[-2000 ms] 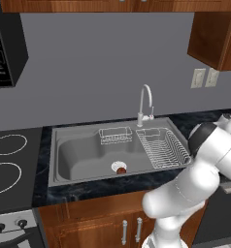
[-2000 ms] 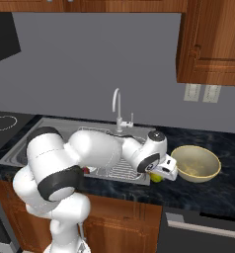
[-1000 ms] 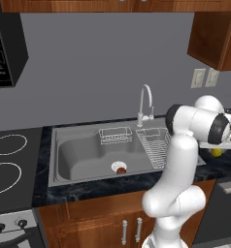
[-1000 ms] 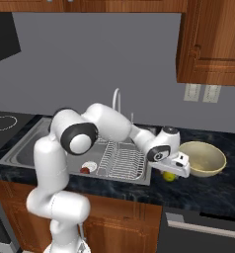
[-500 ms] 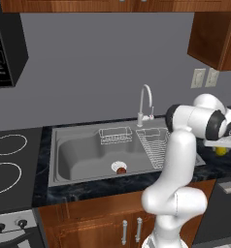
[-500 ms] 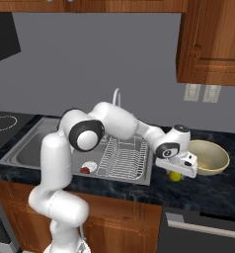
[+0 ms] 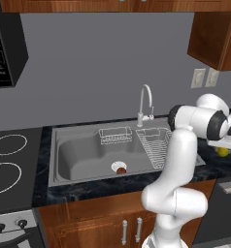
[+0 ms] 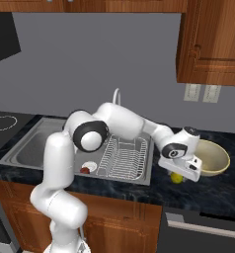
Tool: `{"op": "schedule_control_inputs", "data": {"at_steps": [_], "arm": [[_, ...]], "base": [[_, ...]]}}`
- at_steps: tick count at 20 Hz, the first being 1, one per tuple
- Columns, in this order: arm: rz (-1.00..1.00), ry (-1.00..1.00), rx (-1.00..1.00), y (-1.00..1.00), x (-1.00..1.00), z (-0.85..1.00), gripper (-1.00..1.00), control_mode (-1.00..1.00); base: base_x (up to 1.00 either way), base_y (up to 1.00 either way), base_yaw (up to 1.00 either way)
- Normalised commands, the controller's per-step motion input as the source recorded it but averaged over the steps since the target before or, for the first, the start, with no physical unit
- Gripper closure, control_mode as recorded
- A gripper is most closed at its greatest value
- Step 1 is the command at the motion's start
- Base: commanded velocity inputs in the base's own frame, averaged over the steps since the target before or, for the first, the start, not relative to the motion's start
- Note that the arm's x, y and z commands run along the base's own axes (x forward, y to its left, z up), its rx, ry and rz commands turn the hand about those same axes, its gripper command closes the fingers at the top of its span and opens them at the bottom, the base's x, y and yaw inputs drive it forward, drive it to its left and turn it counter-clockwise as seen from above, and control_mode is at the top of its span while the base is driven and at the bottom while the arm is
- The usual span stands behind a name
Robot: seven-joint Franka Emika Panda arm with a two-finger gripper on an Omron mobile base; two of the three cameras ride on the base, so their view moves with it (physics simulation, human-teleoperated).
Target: Remove the apple and pear from the sink. Then move the bowl and cup from the counter to the sink for washing.
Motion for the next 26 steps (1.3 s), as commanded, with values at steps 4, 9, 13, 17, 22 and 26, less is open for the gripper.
{"op": "schedule_control_inputs", "data": {"at_steps": [4, 9, 13, 17, 22, 26], "arm": [[0.00, 0.00, 0.05, 0.01, 0.00, -0.12, 1.00, -1.00], [0.00, 0.00, 0.00, 0.01, 0.00, -0.13, 1.00, -1.00], [0.00, 0.00, 0.00, 0.08, 0.01, -0.12, -1.00, -1.00], [0.00, 0.00, 0.00, 0.12, 0.01, -0.06, -1.00, -1.00], [0.00, 0.00, 0.00, 0.09, 0.00, 0.00, -1.00, -1.00], [0.00, 0.00, -0.01, 0.04, 0.00, 0.00, -1.00, -1.00]], "base": [[0.00, 0.00, 0.00], [0.00, 0.00, 0.00], [0.00, 0.00, 0.00], [0.00, 0.00, 0.00], [0.00, 0.00, 0.00], [0.00, 0.00, 0.00]]}}
